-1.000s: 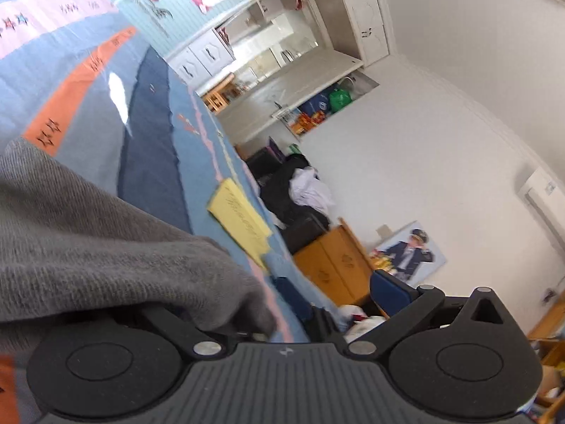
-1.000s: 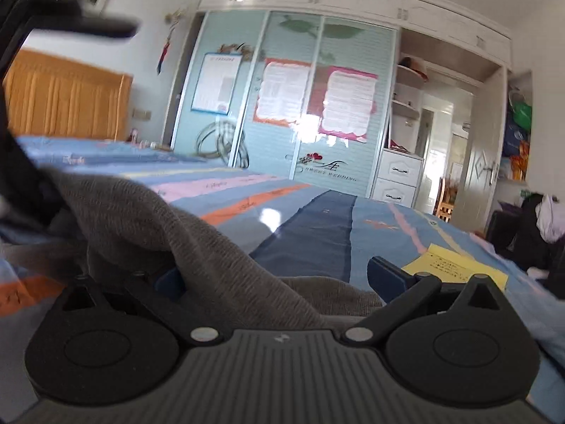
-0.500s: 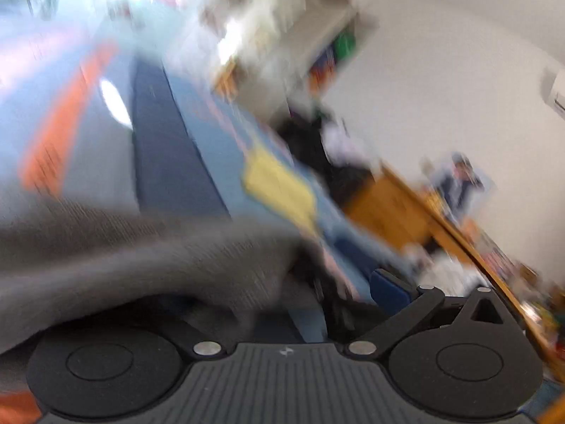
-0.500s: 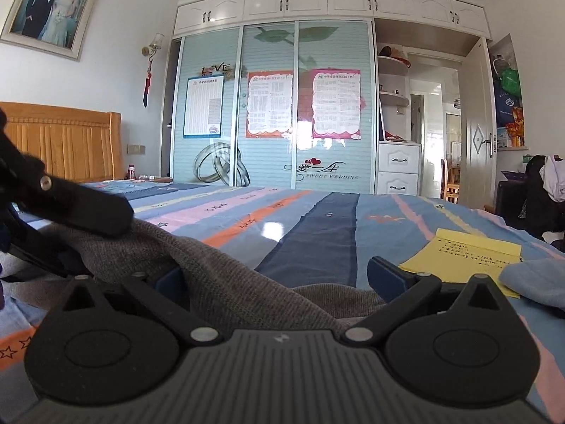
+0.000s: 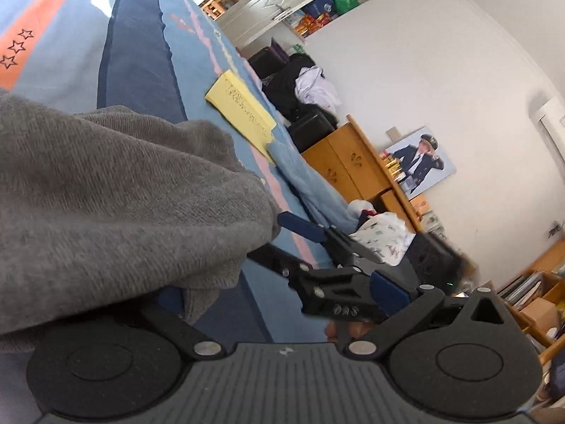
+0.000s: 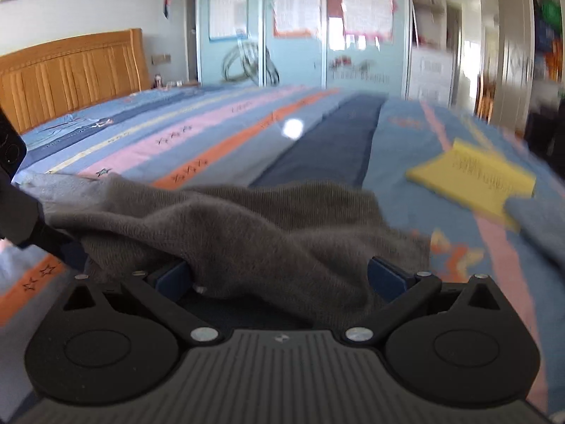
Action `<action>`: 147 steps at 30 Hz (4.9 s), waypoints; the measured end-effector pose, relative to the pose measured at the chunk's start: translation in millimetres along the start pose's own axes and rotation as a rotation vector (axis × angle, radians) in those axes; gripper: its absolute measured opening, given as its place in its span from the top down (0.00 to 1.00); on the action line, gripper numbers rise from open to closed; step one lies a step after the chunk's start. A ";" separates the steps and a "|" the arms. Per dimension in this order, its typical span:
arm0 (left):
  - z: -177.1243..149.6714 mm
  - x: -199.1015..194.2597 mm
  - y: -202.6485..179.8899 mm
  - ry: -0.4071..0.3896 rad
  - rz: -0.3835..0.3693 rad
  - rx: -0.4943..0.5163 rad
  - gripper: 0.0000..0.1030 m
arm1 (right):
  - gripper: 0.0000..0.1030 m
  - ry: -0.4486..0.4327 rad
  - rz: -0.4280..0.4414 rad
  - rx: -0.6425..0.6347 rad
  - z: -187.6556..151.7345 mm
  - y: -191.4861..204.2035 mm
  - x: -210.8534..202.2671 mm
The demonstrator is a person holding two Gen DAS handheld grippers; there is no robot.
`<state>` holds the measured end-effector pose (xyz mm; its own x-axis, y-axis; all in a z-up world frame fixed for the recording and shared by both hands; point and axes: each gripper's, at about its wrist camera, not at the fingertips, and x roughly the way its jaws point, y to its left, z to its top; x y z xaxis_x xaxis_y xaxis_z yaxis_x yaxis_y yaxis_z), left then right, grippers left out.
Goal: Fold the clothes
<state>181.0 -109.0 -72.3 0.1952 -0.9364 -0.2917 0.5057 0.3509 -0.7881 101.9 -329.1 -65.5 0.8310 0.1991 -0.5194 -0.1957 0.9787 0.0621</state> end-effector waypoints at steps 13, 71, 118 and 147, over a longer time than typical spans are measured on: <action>-36.1 16.5 -7.1 0.112 0.133 0.188 0.01 | 0.00 0.063 -0.188 0.157 -13.4 -36.5 3.4; -68.5 -13.9 46.6 -0.101 -0.132 0.053 0.01 | 0.41 0.289 0.306 0.052 72.5 -98.5 128.3; -62.4 -17.4 55.9 -0.101 -0.189 -0.015 0.01 | 0.17 0.017 -0.124 0.844 -47.2 -105.5 -24.8; -64.4 -19.3 48.0 -0.041 -0.184 0.066 0.01 | 0.68 0.137 -0.362 0.310 -21.2 -93.4 -1.7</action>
<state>147.5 -74.5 -139.4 0.1274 -0.9842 -0.1227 0.5897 0.1747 -0.7885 107.8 -421.8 -88.4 0.7369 -0.1447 -0.6603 0.2742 0.9568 0.0963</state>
